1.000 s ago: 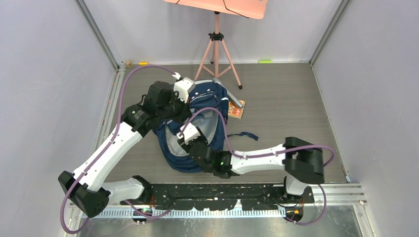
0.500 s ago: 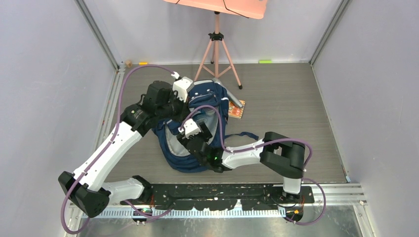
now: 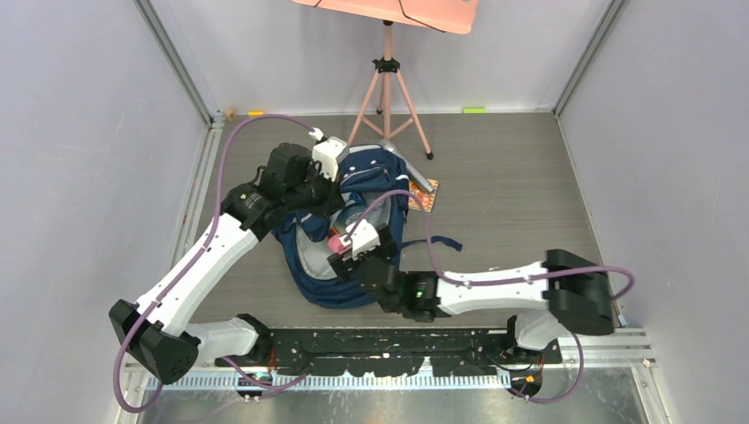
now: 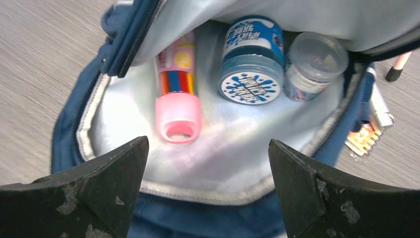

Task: Pack the student bag
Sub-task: Place the stationery in the student bag, then zip the student bag at the center of the board.

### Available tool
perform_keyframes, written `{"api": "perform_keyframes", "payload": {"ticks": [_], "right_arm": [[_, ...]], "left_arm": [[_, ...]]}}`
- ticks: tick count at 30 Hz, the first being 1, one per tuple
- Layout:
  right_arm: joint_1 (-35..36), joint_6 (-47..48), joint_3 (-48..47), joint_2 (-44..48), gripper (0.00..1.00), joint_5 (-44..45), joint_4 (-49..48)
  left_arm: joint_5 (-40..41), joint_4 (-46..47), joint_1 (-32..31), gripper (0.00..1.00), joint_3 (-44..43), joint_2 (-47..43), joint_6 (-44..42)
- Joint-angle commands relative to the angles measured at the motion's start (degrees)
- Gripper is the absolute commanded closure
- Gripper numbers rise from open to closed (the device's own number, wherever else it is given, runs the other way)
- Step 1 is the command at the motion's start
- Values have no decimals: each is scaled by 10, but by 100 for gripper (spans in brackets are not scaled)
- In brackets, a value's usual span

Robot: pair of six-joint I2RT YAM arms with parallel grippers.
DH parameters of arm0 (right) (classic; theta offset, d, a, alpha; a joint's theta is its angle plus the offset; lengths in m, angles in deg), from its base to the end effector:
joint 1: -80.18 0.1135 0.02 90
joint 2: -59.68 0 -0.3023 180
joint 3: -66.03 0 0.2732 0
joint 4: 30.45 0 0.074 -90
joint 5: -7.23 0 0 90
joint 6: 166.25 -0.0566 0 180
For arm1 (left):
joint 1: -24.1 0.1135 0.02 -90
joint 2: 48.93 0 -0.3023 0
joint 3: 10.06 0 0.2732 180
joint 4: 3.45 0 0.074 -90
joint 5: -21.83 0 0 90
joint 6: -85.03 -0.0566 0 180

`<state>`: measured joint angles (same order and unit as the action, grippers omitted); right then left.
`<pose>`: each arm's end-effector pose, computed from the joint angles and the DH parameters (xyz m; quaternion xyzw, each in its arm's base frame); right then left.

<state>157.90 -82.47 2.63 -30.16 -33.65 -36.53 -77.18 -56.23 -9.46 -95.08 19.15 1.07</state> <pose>0.1201 0.3504 0.2555 -0.2436 0.7446 0.0936 0.6143 0.2233 -0.1587 0.3975 0.2459 0.8536 -0.2195 0.4033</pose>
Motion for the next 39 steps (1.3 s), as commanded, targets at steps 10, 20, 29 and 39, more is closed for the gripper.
{"api": "perform_keyframes", "payload": {"ticks": [10, 20, 29, 39], "right_arm": [[-4, -184, -69, 281, 0, 7, 442], [-167, -284, -59, 343, 0, -23, 538], [-199, -326, -57, 267, 0, -112, 457], [-202, -364, -65, 240, 0, -150, 373]], "left_arm": [[-73, 135, -53, 100, 49, 25, 69], [-63, 88, -121, 41, 78, -5, 60], [18, -18, -83, 0, 53, -93, 85], [-42, 7, 190, 0, 110, -111, 149]]}}
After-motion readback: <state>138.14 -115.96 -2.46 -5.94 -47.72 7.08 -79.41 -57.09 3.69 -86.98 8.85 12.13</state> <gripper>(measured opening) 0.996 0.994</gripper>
